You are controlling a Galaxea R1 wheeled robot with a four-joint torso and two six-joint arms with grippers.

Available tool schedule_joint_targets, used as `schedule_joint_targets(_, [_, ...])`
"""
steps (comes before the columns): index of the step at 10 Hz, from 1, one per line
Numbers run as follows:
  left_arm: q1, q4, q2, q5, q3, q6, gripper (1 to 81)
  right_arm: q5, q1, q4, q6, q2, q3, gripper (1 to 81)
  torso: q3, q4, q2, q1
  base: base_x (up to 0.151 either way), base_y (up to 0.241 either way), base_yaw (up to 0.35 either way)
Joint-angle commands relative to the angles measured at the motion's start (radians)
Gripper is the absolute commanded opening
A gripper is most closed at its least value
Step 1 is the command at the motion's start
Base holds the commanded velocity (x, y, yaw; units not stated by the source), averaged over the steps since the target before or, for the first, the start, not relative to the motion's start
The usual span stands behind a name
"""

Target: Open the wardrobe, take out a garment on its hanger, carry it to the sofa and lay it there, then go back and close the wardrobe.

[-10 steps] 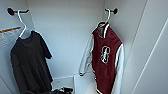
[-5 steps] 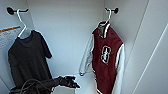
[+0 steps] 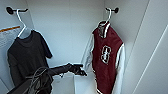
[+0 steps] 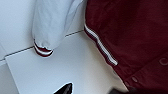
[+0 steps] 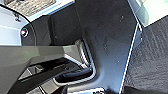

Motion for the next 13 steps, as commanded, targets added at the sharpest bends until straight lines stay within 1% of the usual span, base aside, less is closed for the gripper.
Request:
schedule_joint_targets(1, [-0.295, -0.013, 0.064, 0.065, -0.023, -0.080, 81.1, -0.049, 0.030, -0.006, 0.002, 0.003, 0.006, 81.1, 0.000, 0.000, 0.000, 0.000, 0.000, 0.000, 0.000])
schedule_joint_targets(2, [-0.339, -0.029, 0.070, 0.064, -0.016, -0.129, 81.1, -0.049, 0.030, -0.006, 0.002, 0.003, 0.004, 81.1, 0.000, 0.000, 0.000, 0.000, 0.000, 0.000, 0.000])
schedule_joint_targets(3, [-0.373, -0.068, 0.072, 0.052, -0.006, -0.169, 81.1, -0.049, 0.029, -0.006, 0.002, 0.003, 0.004, 81.1, 0.000, 0.000, 0.000, 0.000, 0.000, 0.000, 0.000])
schedule_joint_targets(4, [-0.398, -0.098, 0.070, 0.003, 0.010, -0.186, 81.1, -0.049, 0.027, -0.004, 0.002, 0.003, 0.005, 81.1, 0.000, 0.000, 0.000, 0.000, 0.000, 0.000, 0.000])
schedule_joint_targets(6, [-0.439, -0.184, 0.058, -0.121, 0.045, -0.202, 81.1, -0.051, 0.032, -0.003, 0.004, 0.006, 0.006, 81.1, 0.000, 0.000, 0.000, 0.000, 0.000, 0.000, 0.000])
schedule_joint_targets(9, [-0.493, -0.290, 0.050, -0.253, 0.066, -0.205, 81.1, -0.051, 0.033, -0.001, 0.004, 0.006, 0.001, 81.1, 0.000, 0.000, 0.000, 0.000, 0.000, 0.000, 0.000])
schedule_joint_targets(11, [-0.533, -0.359, 0.043, -0.301, 0.063, -0.206, 81.1, -0.051, 0.032, 0.000, 0.005, 0.005, 0.003, 81.1, 0.000, 0.000, 0.000, 0.001, 0.000, 0.000, 0.000])
schedule_joint_targets(13, [-0.583, -0.405, 0.033, -0.321, 0.060, -0.246, 81.1, -0.051, 0.032, 0.000, 0.005, 0.006, 0.006, 81.1, 0.000, 0.000, 0.000, 0.001, 0.000, 0.000, 0.000])
